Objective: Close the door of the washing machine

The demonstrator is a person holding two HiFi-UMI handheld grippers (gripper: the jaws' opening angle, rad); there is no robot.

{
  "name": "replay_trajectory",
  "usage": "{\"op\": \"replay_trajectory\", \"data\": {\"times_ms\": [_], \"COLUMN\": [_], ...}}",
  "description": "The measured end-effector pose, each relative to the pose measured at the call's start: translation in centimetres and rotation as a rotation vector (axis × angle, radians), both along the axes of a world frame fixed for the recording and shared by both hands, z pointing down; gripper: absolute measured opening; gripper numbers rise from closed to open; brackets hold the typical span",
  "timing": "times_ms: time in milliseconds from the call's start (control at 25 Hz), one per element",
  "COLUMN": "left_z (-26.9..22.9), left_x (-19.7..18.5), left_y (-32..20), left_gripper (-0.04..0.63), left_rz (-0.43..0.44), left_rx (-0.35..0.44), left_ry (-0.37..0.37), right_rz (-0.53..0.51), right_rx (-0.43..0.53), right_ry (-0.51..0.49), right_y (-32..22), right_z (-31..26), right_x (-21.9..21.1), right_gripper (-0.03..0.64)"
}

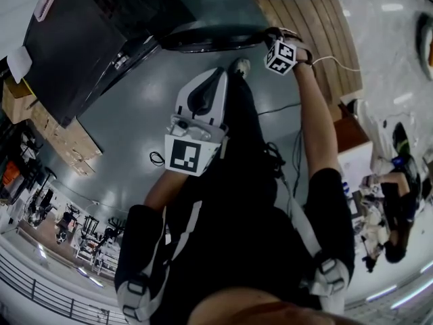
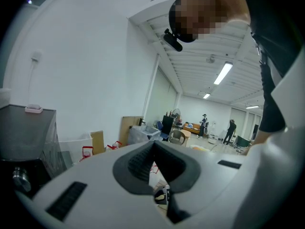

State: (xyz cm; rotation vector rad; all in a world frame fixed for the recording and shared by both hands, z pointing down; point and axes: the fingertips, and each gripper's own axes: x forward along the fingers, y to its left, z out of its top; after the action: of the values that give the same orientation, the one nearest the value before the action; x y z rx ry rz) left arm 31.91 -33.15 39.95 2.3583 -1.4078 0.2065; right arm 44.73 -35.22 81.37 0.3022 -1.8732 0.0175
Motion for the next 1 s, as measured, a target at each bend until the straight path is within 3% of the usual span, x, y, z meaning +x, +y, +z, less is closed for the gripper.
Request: {"op": "replay_trajectory", "data": {"times_ms": [400, 1000], "left_z": [-0.4, -0.6], "left_x": [-1.3, -5.5], "left_y": [3.4, 12.6], "left_gripper": [0.006, 0.006], "left_rz": [0.036, 0.177], "left_rx": [0.010, 0.044], "left_ry": [0.015, 0.064], "right_rz": [0.069, 0.286], "right_rx": [-0.008, -0.035], "right_ry": [-0.008, -0.003], "right_y": [5.4, 17.6], "right_z": [0.0, -0.3], "right_x": [0.5, -1.6], "right_gripper": [0.066, 0.063]}}
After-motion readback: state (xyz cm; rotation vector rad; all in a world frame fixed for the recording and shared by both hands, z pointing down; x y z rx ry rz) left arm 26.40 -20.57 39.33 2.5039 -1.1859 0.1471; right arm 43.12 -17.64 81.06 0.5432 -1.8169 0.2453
